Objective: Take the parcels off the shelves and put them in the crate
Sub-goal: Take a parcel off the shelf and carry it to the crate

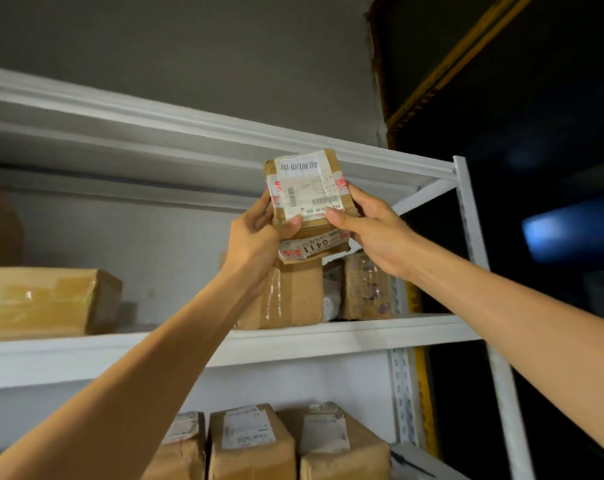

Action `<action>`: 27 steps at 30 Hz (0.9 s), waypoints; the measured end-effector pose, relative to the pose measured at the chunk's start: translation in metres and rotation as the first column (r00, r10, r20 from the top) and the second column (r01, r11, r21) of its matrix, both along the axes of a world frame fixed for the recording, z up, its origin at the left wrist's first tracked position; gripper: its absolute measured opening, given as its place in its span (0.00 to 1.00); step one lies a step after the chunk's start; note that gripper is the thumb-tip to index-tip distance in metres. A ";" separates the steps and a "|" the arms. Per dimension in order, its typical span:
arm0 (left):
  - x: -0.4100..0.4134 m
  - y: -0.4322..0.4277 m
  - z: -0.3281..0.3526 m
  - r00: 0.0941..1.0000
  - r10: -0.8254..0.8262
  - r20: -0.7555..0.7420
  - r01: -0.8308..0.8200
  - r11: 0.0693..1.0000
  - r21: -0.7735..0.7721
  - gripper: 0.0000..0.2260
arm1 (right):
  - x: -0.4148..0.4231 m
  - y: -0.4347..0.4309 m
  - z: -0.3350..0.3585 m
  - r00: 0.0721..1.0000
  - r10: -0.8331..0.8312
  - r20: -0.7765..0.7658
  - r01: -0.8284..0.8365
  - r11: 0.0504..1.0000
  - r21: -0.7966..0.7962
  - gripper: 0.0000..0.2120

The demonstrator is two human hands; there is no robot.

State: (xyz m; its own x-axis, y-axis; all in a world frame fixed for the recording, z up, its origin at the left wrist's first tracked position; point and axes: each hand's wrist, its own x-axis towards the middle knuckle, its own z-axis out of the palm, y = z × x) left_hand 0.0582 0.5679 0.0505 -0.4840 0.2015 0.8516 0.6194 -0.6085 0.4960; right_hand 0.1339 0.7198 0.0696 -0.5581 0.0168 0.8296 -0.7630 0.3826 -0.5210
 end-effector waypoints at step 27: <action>0.432 0.227 -0.206 0.194 -0.972 0.136 0.942 0.146 -0.303 0.23 | 0.516 -0.003 -0.210 -0.187 -0.957 0.222 0.974 -0.210 -0.089 0.19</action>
State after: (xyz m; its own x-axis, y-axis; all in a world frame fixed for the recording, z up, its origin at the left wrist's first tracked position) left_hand 0.4898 0.7946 -0.1556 0.3294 0.6585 0.6766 -0.3169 -0.5979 0.7363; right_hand 0.6494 0.7172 -0.1404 0.2300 0.6963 0.6799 0.4461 0.5455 -0.7096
